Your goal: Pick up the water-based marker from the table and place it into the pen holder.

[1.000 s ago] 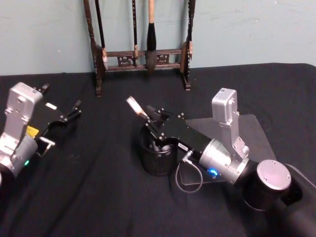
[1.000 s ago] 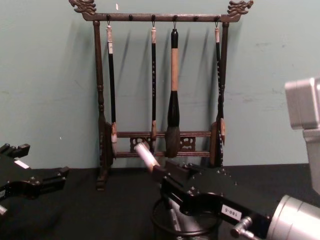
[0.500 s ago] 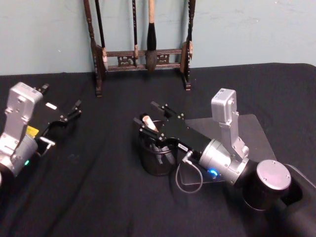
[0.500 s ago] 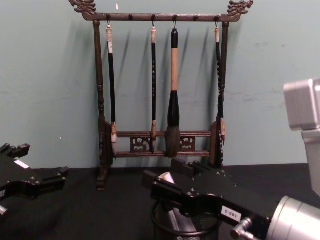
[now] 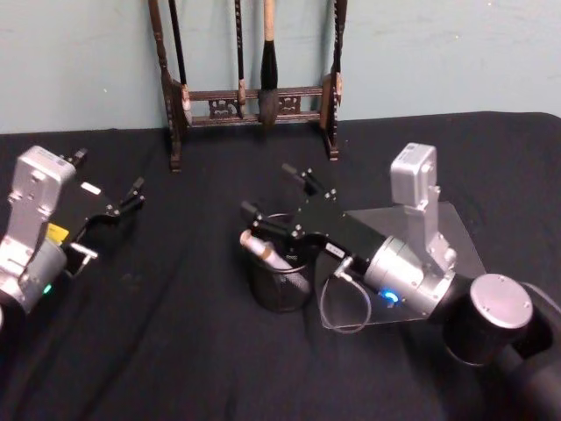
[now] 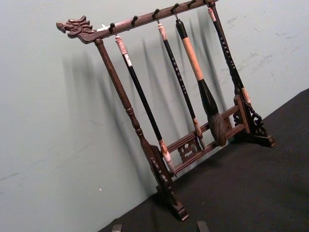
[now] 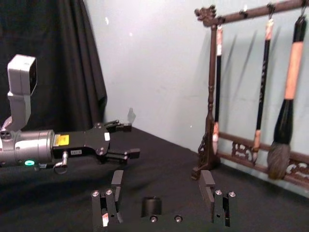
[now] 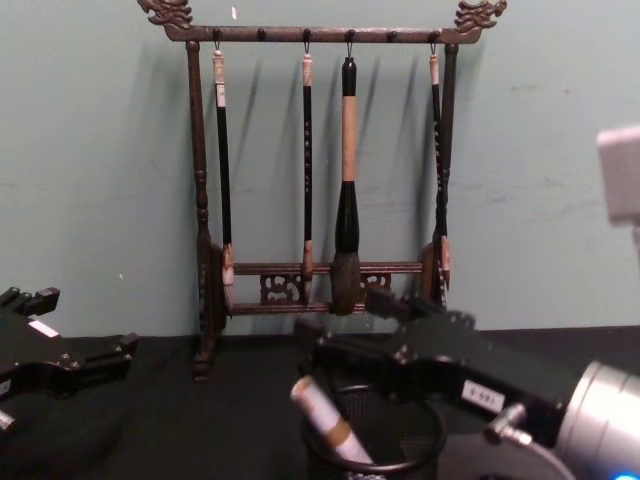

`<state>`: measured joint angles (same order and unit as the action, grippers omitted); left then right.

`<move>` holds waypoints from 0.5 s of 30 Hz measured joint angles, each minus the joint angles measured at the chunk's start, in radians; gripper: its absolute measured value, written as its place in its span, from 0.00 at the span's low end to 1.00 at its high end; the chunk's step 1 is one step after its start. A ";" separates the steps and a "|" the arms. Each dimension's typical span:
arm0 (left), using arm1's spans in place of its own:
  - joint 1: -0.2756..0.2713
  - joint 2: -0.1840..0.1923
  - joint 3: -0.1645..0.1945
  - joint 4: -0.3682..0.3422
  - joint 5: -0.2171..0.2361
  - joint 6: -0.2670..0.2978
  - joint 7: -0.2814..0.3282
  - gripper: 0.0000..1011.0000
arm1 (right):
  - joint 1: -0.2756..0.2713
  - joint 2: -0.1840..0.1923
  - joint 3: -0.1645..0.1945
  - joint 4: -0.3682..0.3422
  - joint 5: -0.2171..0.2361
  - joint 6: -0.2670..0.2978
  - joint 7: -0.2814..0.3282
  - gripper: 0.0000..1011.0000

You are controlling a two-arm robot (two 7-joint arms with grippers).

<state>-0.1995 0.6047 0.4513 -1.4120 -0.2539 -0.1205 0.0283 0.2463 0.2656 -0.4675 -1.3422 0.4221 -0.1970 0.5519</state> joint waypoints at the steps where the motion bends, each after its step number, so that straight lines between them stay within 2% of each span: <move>1: 0.000 0.000 0.000 0.000 0.000 0.000 0.000 0.99 | -0.003 0.007 0.005 -0.014 0.003 0.004 -0.002 0.99; 7: 0.000 0.000 0.000 0.000 0.000 0.000 0.000 0.99 | -0.015 0.034 0.029 -0.065 0.007 0.023 -0.026 0.99; 15: 0.000 0.000 0.000 0.000 0.000 0.000 0.000 0.99 | -0.045 0.074 0.095 -0.119 0.004 0.035 -0.096 0.99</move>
<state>-0.1995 0.6047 0.4514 -1.4120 -0.2539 -0.1205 0.0283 0.2016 0.3393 -0.3728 -1.4613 0.4262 -0.1615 0.4554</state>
